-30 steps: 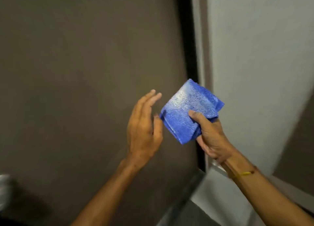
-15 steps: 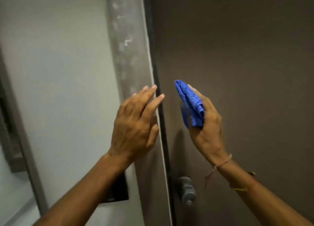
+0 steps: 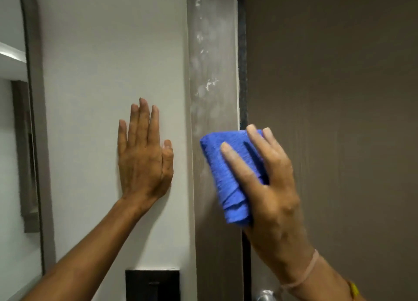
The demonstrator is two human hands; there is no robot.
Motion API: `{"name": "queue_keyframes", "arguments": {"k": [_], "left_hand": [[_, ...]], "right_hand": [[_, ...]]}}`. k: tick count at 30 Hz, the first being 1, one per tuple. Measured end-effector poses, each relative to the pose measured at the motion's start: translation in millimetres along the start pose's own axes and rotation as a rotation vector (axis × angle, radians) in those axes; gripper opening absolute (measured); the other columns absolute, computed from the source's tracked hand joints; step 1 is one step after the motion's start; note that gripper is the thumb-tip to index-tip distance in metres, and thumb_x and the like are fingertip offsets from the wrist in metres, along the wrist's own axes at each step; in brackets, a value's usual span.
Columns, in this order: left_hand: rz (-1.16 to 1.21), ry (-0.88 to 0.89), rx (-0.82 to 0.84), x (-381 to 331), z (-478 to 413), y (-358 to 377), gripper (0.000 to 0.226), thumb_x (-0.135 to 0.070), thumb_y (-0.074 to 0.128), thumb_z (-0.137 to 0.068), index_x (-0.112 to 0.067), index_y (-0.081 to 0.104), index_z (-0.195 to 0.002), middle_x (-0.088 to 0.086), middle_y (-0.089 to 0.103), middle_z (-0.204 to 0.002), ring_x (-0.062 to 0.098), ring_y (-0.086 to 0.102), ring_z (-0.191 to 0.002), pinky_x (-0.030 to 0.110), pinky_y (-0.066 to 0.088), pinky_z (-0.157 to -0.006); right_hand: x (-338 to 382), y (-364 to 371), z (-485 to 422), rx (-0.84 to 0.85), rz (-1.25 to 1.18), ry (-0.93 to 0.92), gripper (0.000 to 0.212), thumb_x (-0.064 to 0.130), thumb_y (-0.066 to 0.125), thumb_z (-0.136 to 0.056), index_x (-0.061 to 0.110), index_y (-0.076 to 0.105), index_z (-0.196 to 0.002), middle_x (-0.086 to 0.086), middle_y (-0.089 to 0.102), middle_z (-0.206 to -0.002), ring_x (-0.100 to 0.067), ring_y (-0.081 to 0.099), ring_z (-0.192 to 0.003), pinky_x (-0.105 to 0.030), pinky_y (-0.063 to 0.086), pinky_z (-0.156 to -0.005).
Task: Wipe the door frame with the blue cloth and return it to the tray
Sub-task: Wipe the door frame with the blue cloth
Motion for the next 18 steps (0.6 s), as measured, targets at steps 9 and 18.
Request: {"name": "queue_keyframes", "arguments": {"k": [9, 18], "left_hand": [[-0.033, 0.009, 0.053, 1.3, 0.1, 0.2, 0.064, -0.028, 0.026, -0.089, -0.008, 0.007, -0.147, 0.012, 0.005, -0.157, 0.021, 0.001, -0.145, 0.046, 0.005, -0.119], [-0.054, 0.063, 0.090, 5.4, 0.5, -0.8, 0.065, -0.031, 0.025, -0.090, -0.009, 0.001, -0.147, 0.012, 0.001, -0.157, 0.021, -0.002, -0.145, 0.044, 0.001, -0.119]], "right_hand": [[24.5, 47.7, 13.8, 0.411, 0.386, 0.034, 0.094, 0.048, 0.063, -0.061, 0.021, 0.029, -0.145, -0.022, 0.019, -0.154, -0.041, 0.009, -0.142, -0.072, 0.027, -0.101], [24.2, 71.4, 16.0, 0.331, 0.467, 0.147, 0.065, 0.067, 0.029, -0.085, 0.026, 0.036, -0.134, -0.026, 0.014, -0.150, -0.046, 0.008, -0.139, -0.077, 0.024, -0.098]]}}
Point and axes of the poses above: each hand's wrist, its own z-axis away from the middle knuckle, its own y-axis out of the palm, x = y × z, the point moved 3 cm from there along -z, towards the middle knuckle
